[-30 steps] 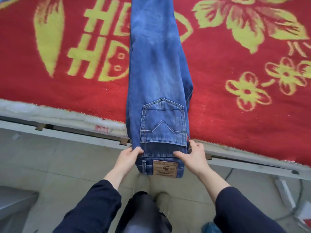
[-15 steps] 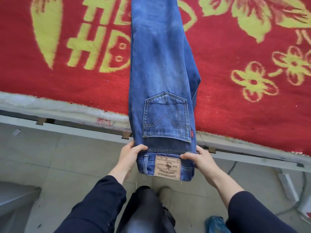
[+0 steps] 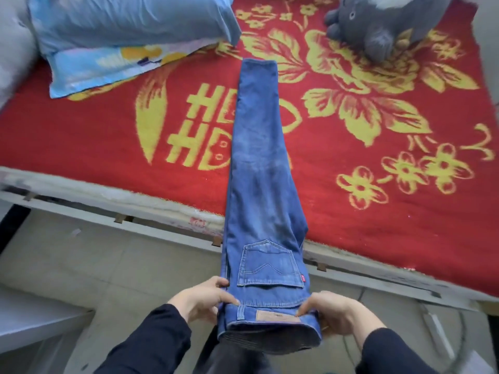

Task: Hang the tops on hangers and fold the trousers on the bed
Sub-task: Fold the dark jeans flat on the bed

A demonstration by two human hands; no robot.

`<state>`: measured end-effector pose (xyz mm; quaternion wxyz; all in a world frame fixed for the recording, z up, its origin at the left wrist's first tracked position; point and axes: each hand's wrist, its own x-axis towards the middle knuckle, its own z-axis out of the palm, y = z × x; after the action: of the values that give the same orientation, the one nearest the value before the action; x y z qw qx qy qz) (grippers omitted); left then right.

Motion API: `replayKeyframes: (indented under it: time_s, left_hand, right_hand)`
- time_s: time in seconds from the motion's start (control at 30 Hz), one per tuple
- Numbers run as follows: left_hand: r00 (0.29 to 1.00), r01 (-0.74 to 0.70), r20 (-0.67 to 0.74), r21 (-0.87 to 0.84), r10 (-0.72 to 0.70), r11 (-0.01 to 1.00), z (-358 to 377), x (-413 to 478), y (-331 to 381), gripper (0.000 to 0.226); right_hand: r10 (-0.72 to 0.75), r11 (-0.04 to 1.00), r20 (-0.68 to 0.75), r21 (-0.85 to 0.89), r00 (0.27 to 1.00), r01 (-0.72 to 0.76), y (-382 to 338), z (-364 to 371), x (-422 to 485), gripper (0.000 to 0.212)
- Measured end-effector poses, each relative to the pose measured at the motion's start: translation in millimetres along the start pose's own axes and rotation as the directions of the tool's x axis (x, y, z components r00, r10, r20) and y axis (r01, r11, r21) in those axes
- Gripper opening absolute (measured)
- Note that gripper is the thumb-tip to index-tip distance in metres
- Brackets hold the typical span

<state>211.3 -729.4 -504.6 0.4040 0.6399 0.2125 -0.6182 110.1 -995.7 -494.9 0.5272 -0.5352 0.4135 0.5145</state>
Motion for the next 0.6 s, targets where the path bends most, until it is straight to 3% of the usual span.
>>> replayKeyframes:
  time_s: [0.1,0.2,0.27,0.33,0.5,0.6]
  left_hand:
    - [0.991,-0.129,-0.046,-0.143,0.124,0.981,-5,-24,58,0.052]
    - [0.965,-0.258,-0.109,-0.200,0.240,0.945,-20,-41,128,0.008]
    - [0.940,-0.333,-0.170,-0.277,0.295,0.901,-37,-42,174,0.014]
    - [0.924,-0.374,-0.193,-0.295,0.329,0.879,-52,-37,212,0.019]
    - [0.945,-0.311,-0.219,-0.356,0.245,0.881,-94,7,303,0.032]
    - [0.945,-0.321,-0.183,-0.370,0.271,0.872,-125,38,372,0.047]
  right_hand:
    - [-0.211,0.969,-0.089,0.108,0.973,0.220,-58,-20,-22,0.041]
    - [-0.386,0.894,-0.210,0.153,0.898,0.420,-132,-47,-49,0.022]
    - [-0.446,0.851,-0.256,0.176,0.858,0.495,-180,-63,-62,0.015]
    - [-0.476,0.813,-0.301,0.207,0.826,0.544,-223,-78,-64,0.026]
    - [-0.446,0.780,-0.373,0.283,0.814,0.558,-323,-115,-39,0.037]
    - [-0.431,0.738,-0.430,0.337,0.793,0.584,-392,-148,-18,0.046]
